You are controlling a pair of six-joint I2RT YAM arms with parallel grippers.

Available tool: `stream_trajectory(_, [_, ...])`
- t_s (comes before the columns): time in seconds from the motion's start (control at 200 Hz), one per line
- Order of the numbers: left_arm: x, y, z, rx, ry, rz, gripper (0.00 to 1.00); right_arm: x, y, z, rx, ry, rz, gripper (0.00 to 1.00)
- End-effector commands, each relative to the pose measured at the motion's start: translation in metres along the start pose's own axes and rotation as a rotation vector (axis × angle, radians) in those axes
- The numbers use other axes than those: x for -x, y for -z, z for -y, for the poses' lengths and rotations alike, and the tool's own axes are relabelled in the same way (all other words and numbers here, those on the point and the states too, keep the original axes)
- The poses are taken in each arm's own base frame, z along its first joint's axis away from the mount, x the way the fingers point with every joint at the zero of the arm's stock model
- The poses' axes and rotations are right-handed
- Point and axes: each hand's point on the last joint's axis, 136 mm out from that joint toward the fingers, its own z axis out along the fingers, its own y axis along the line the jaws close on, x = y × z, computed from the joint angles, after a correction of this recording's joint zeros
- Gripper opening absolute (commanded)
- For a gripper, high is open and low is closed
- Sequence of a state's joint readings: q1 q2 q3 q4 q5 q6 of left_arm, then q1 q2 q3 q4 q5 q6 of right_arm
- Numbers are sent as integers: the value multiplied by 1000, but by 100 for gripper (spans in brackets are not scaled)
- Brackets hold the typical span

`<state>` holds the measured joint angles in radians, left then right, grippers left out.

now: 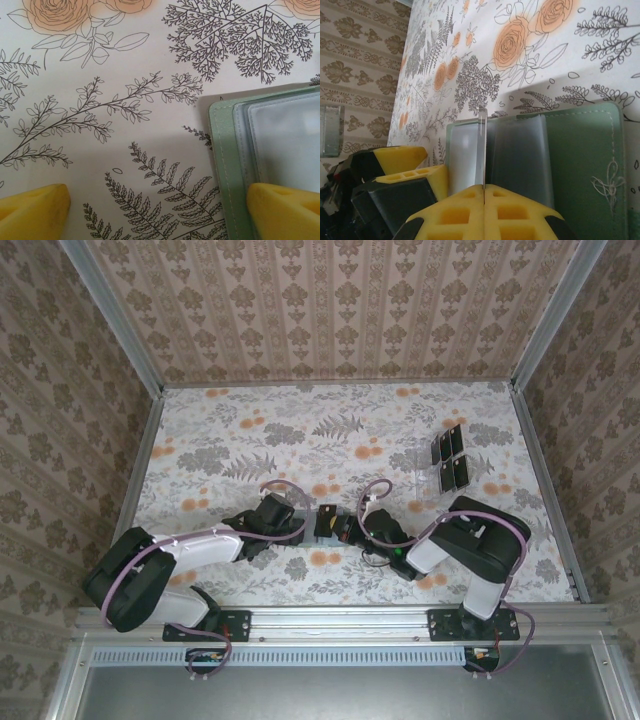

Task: Put the credit cards into the card holder
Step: Insert the credit card into the card slot.

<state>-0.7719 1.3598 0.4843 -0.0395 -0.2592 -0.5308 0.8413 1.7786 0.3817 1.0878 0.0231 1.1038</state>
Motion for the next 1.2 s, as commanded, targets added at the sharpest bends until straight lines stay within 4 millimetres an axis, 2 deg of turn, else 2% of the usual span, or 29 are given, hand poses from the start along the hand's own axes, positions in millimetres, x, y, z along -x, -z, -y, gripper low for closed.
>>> stream_trajectory(0.0, [-21,-2,-10,38,-11,-56,100,-3,-1,1,14,-16,5,0])
stream_trajectory(0.37, [-21,-1,-11,42,-13,-56,100,-3,6,7,-10,-12,11,0])
stream_trajectory(1.195, [-21,-3,-11,43,-14,-56,100,-33,6,25,-62,-41,-137,0])
